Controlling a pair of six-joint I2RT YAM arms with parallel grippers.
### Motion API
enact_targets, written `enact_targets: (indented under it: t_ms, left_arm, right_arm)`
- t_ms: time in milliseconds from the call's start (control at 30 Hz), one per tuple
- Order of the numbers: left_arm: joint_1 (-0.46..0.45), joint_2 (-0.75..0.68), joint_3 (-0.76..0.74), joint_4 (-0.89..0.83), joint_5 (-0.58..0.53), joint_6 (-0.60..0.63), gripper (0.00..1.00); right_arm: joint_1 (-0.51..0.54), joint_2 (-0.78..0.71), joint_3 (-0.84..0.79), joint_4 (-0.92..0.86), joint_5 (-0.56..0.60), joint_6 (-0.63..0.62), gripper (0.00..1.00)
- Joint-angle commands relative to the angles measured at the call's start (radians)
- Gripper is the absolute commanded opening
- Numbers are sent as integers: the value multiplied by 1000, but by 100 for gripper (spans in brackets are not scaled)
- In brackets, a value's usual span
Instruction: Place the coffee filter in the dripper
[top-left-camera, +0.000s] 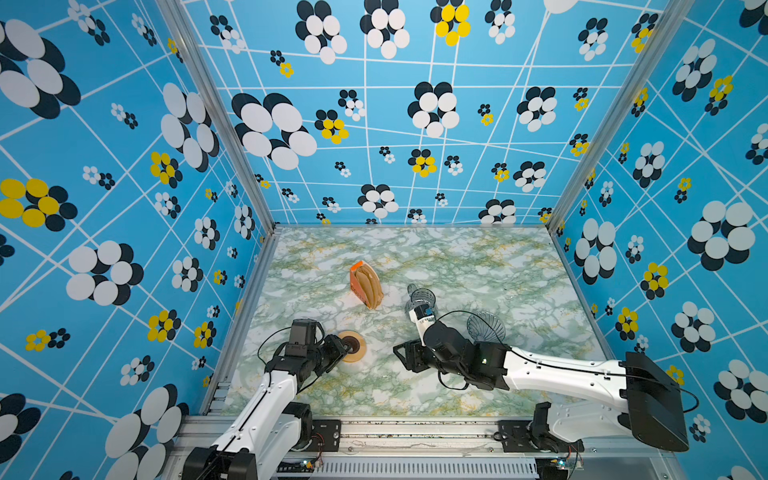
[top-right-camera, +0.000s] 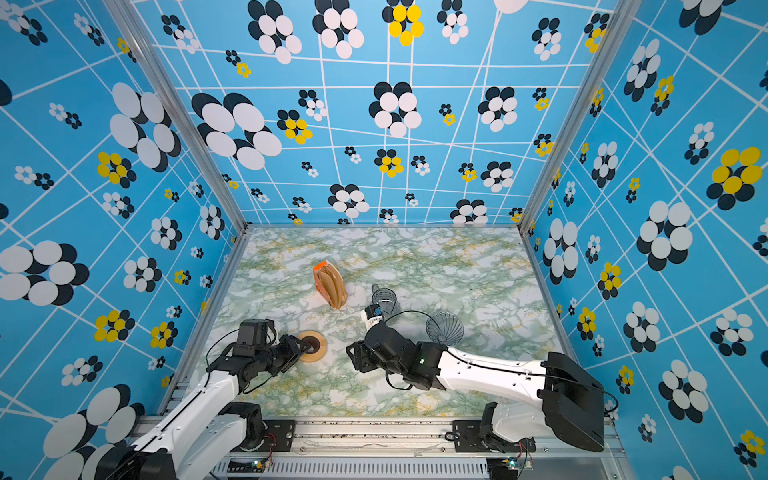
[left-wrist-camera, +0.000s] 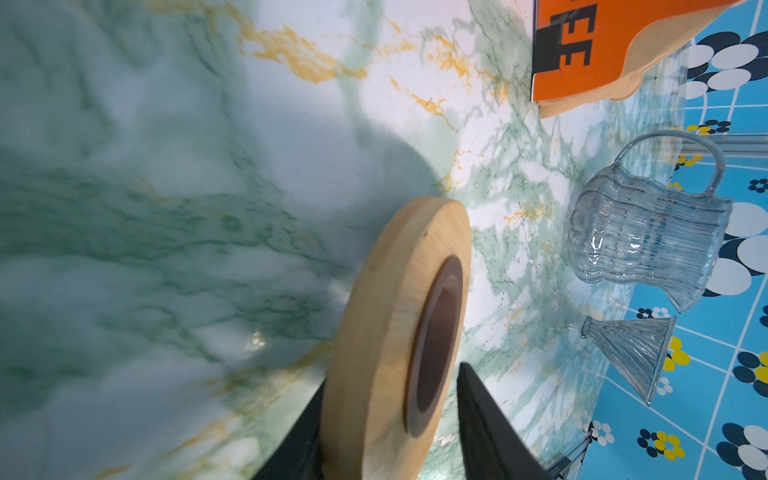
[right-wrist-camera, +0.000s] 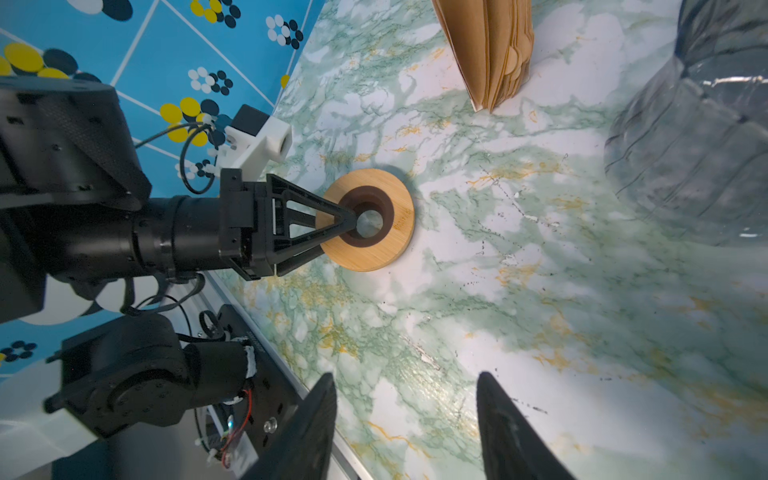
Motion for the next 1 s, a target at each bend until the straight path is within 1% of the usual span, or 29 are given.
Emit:
enact_targets:
  t_ms: [0, 133, 367, 500, 567, 600, 733, 967]
  left_arm:
    - [12, -17, -13, 12, 10, -17, 45]
    - [15, -26, -20, 13, 5, -26, 44]
    - [17, -45, -26, 10, 10, -32, 44]
    - [17, -56, -32, 10, 6, -40, 44]
    - [18, -61, -37, 13, 6, -43, 40]
    - [19, -63, -38, 10, 7, -43, 39]
    - [18, -79, -41, 2, -4, -48, 39]
    - [18, -75, -47, 16, 2, -59, 38]
  right_arm:
    - [3, 64, 74, -23, -3, -12, 44]
    - [3, 163, 148, -21, -14, -13, 32]
    - [2, 338, 301, -54, -42, -24, 29]
    - [-17, 426, 381, -81, -65, -12, 26]
    - [-28, 466, 413, -87, -77, -10, 25]
    - [-33, 486, 428, -90, -83, -15, 25]
    - [-50, 553, 488, -107, -104, -25, 20]
    - [-87, 649, 572, -152, -110, -33, 19]
